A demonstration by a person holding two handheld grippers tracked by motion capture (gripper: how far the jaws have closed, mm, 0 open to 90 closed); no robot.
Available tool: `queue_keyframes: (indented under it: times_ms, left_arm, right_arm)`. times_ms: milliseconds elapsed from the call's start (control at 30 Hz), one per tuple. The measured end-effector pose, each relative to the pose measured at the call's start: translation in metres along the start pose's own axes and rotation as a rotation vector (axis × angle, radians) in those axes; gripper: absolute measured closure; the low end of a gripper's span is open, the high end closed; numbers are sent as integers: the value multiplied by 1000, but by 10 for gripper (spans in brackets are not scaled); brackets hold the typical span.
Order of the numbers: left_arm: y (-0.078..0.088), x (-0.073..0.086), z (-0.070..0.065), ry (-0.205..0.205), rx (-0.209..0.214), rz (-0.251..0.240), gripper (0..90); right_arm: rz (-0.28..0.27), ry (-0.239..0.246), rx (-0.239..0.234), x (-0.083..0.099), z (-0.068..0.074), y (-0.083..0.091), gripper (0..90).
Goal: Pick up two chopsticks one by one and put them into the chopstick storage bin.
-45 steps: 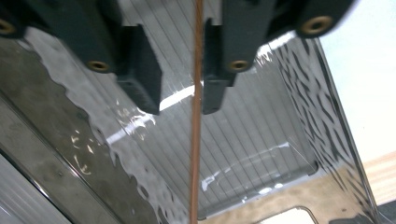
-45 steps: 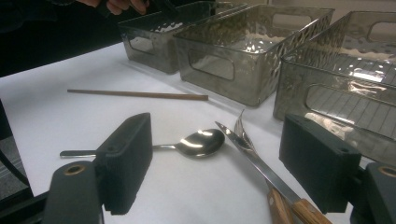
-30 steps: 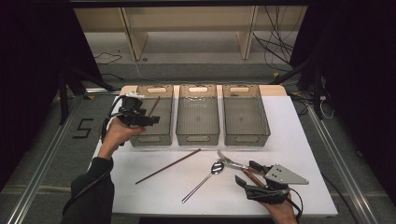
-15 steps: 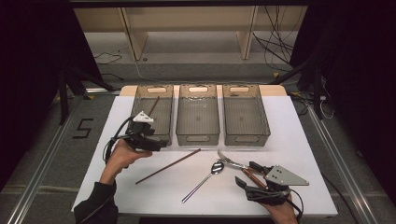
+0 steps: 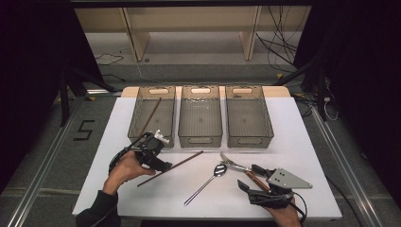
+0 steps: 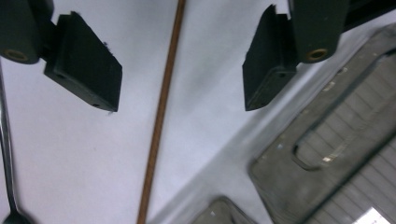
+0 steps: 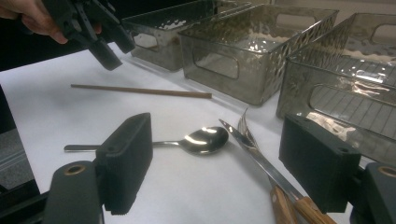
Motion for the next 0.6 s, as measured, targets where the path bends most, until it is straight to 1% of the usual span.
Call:
queue_keyframes:
  times_ms: [67,100,133,200,300,333,400,433,500,600]
  left_arm:
    - [-2,2,-2,6,7,18,356]
    - [-3,3,-2,-2,7,29,382]
    - [-4,6,-2,-12,6,52,408]
    - [-7,9,-3,-9,10,74,446]
    - [-11,14,-3,-19,29,110,508]
    - [-13,14,-4,-16,33,111,520]
    - [-16,16,-5,-30,46,133,564]
    - [-17,17,-6,-27,50,141,580]
    - [-19,18,-5,-32,39,150,626]
    - [-21,19,-4,-25,40,159,648]
  right_arm:
    - [2,1,0,0,1,0,265]
    - [3,1,-1,0,1,0,265]
    - [2,2,-1,0,1,-1,265]
    - [5,2,-3,1,1,-1,265]
    - [4,3,-3,0,1,-1,265]
    - [5,3,-2,0,1,-1,265]
    - [8,5,-3,1,1,-1,265]
    - [7,6,-3,1,1,-1,265]
    - [6,2,-3,1,1,-2,266]
    - [7,5,-4,1,1,-2,266]
Point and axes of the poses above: each handheld gripper's, and its own axes: y roughly backward along the jaws, x roughly out of its underside, z roughly to its left, the point moved 10 cm from there along -y, roughly forward along the jaws, and after that the axes turned 8 degrees about y, right-handed, at the moved point
